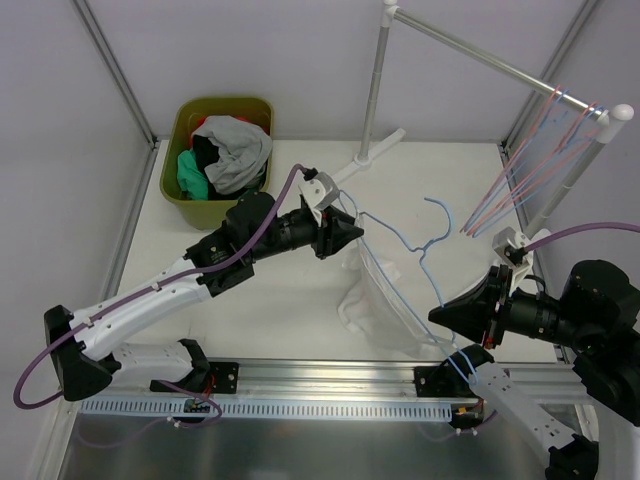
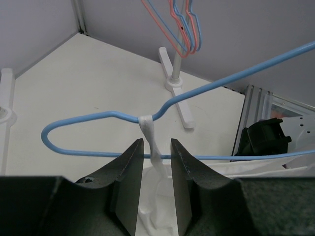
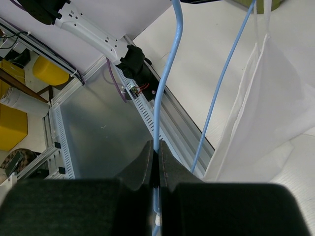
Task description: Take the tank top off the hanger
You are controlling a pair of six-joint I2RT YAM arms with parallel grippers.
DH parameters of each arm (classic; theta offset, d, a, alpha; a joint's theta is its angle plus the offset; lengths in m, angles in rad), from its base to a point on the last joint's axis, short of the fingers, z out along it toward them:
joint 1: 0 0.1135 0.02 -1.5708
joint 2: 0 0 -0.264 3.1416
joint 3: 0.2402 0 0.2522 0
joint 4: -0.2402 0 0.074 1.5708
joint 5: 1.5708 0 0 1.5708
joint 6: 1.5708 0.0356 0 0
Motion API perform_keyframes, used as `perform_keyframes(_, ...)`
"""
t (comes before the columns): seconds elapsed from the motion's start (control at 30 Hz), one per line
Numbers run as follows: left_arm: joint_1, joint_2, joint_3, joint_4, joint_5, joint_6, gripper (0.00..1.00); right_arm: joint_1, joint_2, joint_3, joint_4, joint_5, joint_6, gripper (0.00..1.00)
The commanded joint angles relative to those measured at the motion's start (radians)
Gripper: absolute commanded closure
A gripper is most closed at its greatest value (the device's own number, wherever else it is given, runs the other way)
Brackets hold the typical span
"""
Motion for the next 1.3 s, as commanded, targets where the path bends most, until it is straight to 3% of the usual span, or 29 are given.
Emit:
perform_keyframes(0.0, -0.008, -0.038, -0.016, 0.055, 0.027, -0.004, 0.71, 0.002, 0.019, 0.013, 0.039, 0.003, -0.026, 1.0)
perform_keyframes(0.3, -0.008, -0.037, -0.023, 0.058, 0.017, 0.002, 0.72, 0.002, 0.02, 0.022, 0.039, 0.003, -0.018, 1.0)
perform_keyframes(0.4, -0.008, -0.027, -0.017, 0.061, 0.014, 0.002, 0.82, 0.002, 0.017, 0.025, 0.039, -0.002, -0.015, 1.0)
perform_keyframes(0.53, -0.008, -0.02, -0.016, 0.075, -0.009, -0.003, 0.83, 0.002, 0.013, 0.021, 0.047, -0.033, -0.006, 1.0)
perform_keyframes(0.7, -0.008, -0.02, -0.013, 0.087, -0.053, -0.014, 1.0, 0.002, -0.004, -0.008, 0.056, -0.034, -0.001, 1.0)
perform_keyframes(0.87, -0.008, -0.036, -0.028, 0.106, -0.131, -0.029, 1.0, 0.0, -0.029, -0.05, 0.056, -0.036, -0.009, 1.0)
perform_keyframes(1.27, 0.01, -0.044, -0.042, 0.049, -0.616, -0.154, 1.0, 0.002, -0.078, -0.133, 0.042, -0.102, -0.112, 1.0)
